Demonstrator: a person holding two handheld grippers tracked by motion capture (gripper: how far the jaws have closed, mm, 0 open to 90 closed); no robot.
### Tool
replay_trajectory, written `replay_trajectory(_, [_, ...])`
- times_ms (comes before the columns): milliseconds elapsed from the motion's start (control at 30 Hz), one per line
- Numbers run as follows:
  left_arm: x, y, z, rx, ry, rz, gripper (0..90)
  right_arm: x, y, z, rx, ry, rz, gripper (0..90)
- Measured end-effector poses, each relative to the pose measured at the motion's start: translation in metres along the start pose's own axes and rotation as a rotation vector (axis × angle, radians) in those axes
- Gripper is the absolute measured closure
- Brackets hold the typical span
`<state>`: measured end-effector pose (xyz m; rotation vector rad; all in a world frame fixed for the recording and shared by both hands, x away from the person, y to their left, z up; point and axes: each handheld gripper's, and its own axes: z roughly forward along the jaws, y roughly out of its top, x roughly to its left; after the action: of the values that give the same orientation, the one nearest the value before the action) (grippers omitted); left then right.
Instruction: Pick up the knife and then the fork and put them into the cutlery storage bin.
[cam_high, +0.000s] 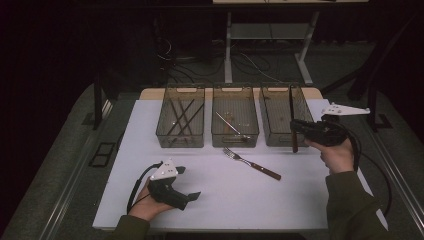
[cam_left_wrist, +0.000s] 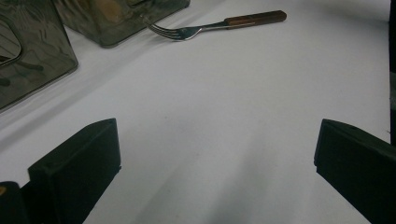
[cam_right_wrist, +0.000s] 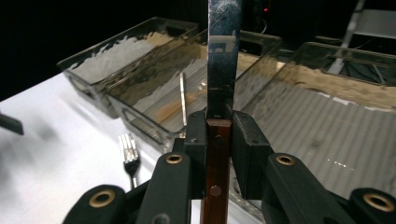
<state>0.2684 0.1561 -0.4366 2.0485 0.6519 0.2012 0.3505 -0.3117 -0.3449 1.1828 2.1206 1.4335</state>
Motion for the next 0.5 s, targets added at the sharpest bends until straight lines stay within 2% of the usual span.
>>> replay_trajectory(333, [-0.001, 0.000, 0.001, 0.002, -0.001, 0.002, 0.0, -0.017, 0.000, -0.010, -0.045, -0.058, 0.032, 76.8])
replay_trajectory(500, [-0.001, 0.001, 0.001, 0.004, -0.002, 0.006, 0.0, -0.026, 0.007, -0.013, -0.076, -0.090, 0.042, 76.8])
